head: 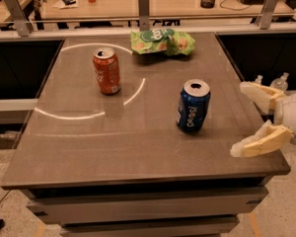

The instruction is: Move pepsi can near coke can

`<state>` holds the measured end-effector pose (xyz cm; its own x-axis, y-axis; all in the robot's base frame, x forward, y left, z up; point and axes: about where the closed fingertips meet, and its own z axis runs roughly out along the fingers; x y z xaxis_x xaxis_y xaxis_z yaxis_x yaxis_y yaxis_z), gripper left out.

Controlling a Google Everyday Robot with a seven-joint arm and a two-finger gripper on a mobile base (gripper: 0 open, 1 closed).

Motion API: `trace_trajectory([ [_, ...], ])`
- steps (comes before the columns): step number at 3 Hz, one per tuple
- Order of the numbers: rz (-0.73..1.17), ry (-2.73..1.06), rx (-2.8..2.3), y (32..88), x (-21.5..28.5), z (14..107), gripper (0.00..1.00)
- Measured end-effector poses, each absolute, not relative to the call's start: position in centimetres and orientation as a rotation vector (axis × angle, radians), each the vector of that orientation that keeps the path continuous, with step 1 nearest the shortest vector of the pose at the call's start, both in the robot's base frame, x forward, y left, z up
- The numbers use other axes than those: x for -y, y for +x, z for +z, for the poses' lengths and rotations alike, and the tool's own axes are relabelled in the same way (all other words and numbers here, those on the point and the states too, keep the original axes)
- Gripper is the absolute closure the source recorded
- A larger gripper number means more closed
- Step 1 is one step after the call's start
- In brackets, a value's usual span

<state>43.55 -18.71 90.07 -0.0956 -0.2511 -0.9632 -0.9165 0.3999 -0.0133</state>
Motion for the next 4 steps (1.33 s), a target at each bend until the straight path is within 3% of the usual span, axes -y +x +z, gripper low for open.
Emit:
trace_trajectory([
  [4, 0.913, -1.119, -1.45, 48.8, 12.2, 87.1, 0.0],
])
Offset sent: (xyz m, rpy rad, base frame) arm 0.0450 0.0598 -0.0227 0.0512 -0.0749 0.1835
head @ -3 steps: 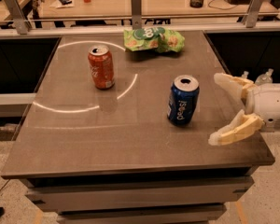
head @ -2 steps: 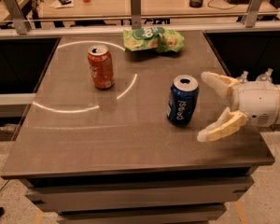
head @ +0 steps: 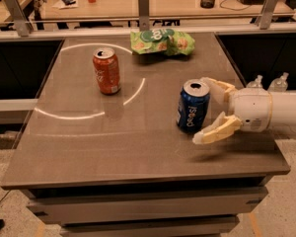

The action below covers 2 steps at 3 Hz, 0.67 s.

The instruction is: Move pepsi can near coke can

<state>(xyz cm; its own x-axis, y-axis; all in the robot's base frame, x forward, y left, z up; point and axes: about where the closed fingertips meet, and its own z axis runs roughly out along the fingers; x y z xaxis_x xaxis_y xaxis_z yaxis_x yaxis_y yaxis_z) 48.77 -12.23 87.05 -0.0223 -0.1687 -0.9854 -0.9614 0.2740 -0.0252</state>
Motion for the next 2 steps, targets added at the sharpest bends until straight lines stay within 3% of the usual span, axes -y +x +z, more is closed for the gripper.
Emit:
trace_trajectory([
  [1, 0.935, -1.089, -1.448, 49.66, 11.41, 86.15, 0.0],
  [2, 0.949, -1.089, -1.449, 49.77, 10.75, 85.72, 0.19],
])
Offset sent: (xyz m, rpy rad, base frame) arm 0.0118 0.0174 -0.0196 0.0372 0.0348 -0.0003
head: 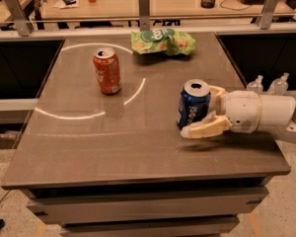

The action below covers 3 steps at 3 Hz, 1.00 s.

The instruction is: Move pepsi can near coke can

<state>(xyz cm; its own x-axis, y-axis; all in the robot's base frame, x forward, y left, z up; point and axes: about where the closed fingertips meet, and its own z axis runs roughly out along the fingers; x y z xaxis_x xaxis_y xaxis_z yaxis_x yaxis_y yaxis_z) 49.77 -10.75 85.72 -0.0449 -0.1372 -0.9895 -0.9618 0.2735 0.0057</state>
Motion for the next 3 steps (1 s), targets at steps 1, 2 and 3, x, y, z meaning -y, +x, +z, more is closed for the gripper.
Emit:
trace_trajectory([
  [1, 0.953, -1.114, -1.453, 49.7, 10.3, 85.8, 0.41],
  [2, 0.968, -1.137, -1.446, 49.4, 9.7, 86.7, 0.65],
  [3, 0.977, -1.133, -1.4, 49.6, 8.4, 88.8, 0.88],
])
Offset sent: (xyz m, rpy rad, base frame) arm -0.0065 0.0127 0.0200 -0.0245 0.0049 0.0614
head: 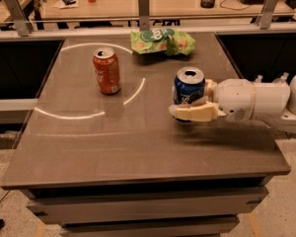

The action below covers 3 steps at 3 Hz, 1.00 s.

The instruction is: Move pepsi can near coke can

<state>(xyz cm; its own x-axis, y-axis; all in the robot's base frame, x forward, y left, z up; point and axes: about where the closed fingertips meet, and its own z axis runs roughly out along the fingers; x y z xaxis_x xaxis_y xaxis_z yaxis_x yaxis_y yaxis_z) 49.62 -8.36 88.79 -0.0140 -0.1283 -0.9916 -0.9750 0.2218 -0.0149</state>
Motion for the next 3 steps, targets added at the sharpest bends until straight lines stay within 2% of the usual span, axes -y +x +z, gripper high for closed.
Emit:
trace_trajectory([
  [1, 0.969, -1.12, -1.388, 50.3, 6.6, 89.6, 1.0],
  [3, 0.879, -1.073, -1.477, 52.3, 1.6, 89.2, 1.0],
])
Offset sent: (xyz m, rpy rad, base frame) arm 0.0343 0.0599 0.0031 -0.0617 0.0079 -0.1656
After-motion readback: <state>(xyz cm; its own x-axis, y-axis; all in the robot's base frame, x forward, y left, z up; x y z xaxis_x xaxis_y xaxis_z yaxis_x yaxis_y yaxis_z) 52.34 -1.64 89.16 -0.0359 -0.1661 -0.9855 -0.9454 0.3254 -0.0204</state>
